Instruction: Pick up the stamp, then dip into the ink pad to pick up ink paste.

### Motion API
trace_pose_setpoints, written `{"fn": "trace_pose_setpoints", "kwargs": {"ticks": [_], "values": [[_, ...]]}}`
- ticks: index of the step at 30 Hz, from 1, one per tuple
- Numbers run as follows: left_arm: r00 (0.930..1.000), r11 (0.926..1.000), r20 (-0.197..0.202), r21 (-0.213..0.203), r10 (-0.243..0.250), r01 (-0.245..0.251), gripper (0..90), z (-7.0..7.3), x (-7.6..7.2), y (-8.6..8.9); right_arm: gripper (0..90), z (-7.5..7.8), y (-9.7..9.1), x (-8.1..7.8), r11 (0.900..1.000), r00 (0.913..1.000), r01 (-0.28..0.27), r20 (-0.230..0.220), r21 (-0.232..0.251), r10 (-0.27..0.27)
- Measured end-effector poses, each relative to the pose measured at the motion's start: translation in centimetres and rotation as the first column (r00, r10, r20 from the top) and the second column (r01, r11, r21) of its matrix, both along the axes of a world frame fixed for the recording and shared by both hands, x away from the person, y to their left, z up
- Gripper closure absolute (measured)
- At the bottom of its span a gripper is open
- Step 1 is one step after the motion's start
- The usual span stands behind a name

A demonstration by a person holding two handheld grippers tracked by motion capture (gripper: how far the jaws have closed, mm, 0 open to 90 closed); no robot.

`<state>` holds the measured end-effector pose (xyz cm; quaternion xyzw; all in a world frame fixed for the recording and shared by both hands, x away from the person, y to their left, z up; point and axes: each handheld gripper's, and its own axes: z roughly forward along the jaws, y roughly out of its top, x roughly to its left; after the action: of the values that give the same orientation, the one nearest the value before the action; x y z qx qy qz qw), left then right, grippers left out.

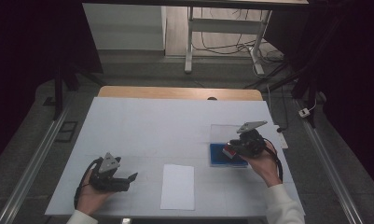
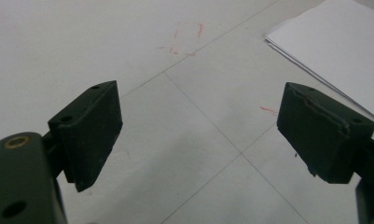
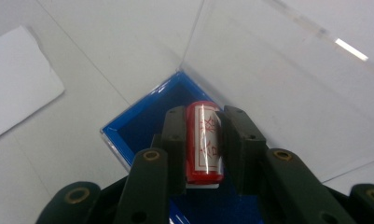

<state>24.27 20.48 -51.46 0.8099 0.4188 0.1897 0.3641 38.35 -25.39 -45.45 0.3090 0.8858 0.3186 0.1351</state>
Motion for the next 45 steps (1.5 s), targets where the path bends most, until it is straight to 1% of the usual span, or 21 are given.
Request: {"fn": "trace_pose_setpoints", "kwargs": {"ticks": [1,3,6,8,11,14,18,22,24,26,28,32,36,37,41,43,45], "values": [[1.0,1.0,0.0,0.0,0.0,0.0,14.2,0.0,0.0,0.0,70.3,0.3,0.0,-0.2,1.0,0.9999,-0.004,0.016,-0.001,0.004],[1.0,1.0,0.0,0.001,0.0,0.0,14.3,0.0,0.0,0.0,70.3,1.2,0.0,-0.6,0.9998,0.9991,-0.005,0.042,0.02,0.004],[1.0,1.0,0.001,0.003,0.002,-0.002,14.3,0.0,0.0,0.0,70.3,2.6,0.0,-1.2,0.9983,0.9962,-0.027,0.084,0.052,0.023],[1.0,1.0,0.002,0.003,0.005,-0.005,14.3,0.0,0.0,0.1,70.3,3.3,0.0,-1.6,0.9974,0.994,-0.034,0.106,0.063,0.028],[1.0,1.0,0.003,0.001,0.005,-0.005,14.5,0.1,-0.1,0.1,70.3,4.1,-0.1,-2.0,0.9955,0.9918,-0.039,0.125,0.087,0.028],[1.0,1.0,0.001,0.0,0.005,-0.005,14.6,0.1,-0.1,0.2,70.3,4.7,-0.1,-2.4,0.9944,0.9895,-0.044,0.141,0.096,0.03],[1.0,1.0,-0.003,0.003,0.006,-0.006,14.5,0.0,-0.1,0.2,70.3,5.4,-0.2,-2.8,0.9941,0.9858,-0.052,0.164,0.096,0.036],[0.9999,1.0,-0.008,0.001,0.007,-0.007,14.5,0.0,0.0,0.2,70.3,5.7,-0.2,-3.0,0.9927,0.9842,-0.055,0.173,0.107,0.036],[0.9999,1.0,-0.01,0.001,0.008,-0.008,14.5,0.0,0.0,0.2,70.3,5.6,-0.1,-2.9,0.9928,0.9853,-0.055,0.167,0.107,0.036],[0.9999,1.0,-0.011,0.003,0.007,-0.007,14.5,0.0,0.0,0.2,70.3,5.1,0.2,-2.7,0.9953,0.9883,-0.055,0.146,0.079,0.043],[0.9999,1.0,-0.01,0.003,0.007,-0.007,14.5,0.0,0.0,0.2,70.3,4.6,0.4,-2.5,0.9966,0.9903,-0.053,0.131,0.063,0.044],[0.9999,1.0,-0.012,0.0,0.009,-0.009,14.5,0.0,-0.1,0.2,70.3,4.0,0.7,-2.1,0.9979,0.9932,-0.045,0.109,0.046,0.04],[0.9998,0.9999,-0.015,0.006,0.009,-0.009,14.5,-0.1,0.0,0.2,70.3,3.5,0.7,-1.8,0.9988,0.9941,-0.041,0.101,0.026,0.038],[0.9998,1.0,-0.016,0.006,0.008,-0.008,14.5,-0.1,0.0,0.2,70.3,3.3,0.7,-1.7,0.9989,0.9952,-0.036,0.092,0.032,0.033],[0.9998,0.9999,-0.02,0.01,0.003,-0.003,14.5,-0.1,0.0,0.2,70.3,2.4,0.9,-1.3,0.9995,0.9974,-0.029,0.066,0.007,0.029],[0.9998,1.0,-0.021,0.009,0.004,-0.004,14.5,-0.1,0.0,0.2,70.3,2.0,1.0,-1.2,0.9998,0.9982,-0.021,0.056,-0.002,0.021],[0.9997,1.0,-0.023,0.009,0.004,-0.004,14.5,-0.1,0.0,0.2,70.3,1.6,1.1,-1.0,0.9997,0.9982,-0.024,0.055,-0.008,0.025]]}}
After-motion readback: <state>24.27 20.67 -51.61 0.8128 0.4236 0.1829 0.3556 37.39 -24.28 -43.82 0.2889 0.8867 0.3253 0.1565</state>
